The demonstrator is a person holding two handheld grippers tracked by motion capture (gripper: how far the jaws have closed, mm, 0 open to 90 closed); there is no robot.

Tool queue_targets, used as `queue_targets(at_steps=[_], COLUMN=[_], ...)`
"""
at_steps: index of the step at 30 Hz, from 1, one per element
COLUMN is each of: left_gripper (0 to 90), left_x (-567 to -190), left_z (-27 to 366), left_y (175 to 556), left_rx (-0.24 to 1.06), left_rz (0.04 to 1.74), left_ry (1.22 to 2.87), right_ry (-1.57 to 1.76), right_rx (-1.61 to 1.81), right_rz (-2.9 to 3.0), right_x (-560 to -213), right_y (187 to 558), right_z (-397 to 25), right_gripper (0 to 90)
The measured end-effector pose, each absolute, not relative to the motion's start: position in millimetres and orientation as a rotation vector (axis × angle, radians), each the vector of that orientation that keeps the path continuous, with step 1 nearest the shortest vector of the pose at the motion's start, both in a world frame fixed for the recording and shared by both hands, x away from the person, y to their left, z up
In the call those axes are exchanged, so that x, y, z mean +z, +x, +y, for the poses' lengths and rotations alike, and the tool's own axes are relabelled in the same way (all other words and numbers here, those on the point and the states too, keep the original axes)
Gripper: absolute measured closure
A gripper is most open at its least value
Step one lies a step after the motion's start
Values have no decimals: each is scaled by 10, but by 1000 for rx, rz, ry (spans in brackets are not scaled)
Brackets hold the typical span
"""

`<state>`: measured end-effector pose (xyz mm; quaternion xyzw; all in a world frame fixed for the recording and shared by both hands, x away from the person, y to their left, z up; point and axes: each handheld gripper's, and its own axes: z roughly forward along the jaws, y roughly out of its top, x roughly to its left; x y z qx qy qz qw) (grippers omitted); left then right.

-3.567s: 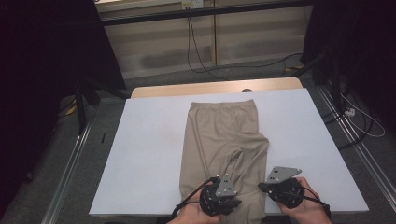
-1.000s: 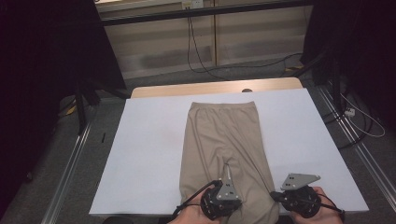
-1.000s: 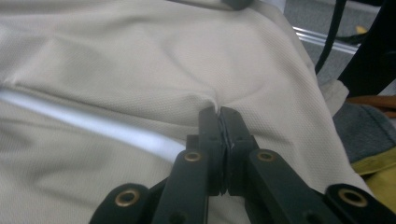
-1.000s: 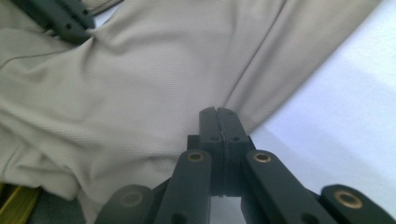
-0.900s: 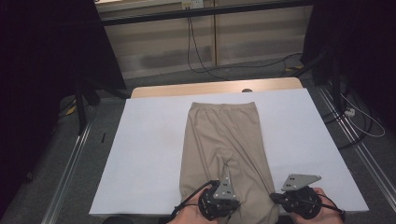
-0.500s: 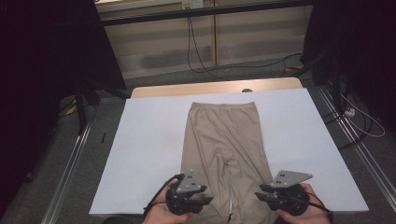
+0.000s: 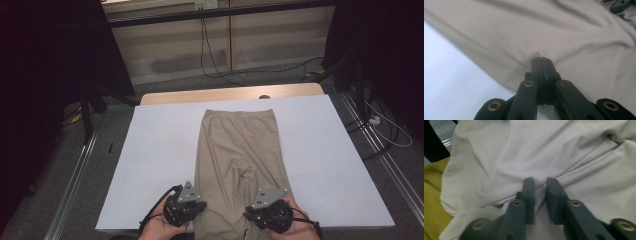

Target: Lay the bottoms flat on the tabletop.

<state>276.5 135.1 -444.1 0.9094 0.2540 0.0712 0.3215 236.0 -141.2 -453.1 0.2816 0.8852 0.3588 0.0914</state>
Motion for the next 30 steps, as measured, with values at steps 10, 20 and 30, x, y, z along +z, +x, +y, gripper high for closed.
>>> queue_targets(at_steps=[10,20,30], left_gripper=[900,772,383], left_x=[-4412,-4376,-4338], left_z=[1488,1569,1535], left_y=[2662,2737,2779], left_rx=[136,86,255], left_rz=[698,711,693], left_ry=[2374,2262,2165], right_ry=[820,869,1026], right_rx=[1081,1156,1242], right_rz=[2651,2659,2466], right_x=[-4524,-4537,-4484], right_y=[2347,2339,2453], right_z=[-1426,-1506,-1638], right_gripper=[897,801,488])
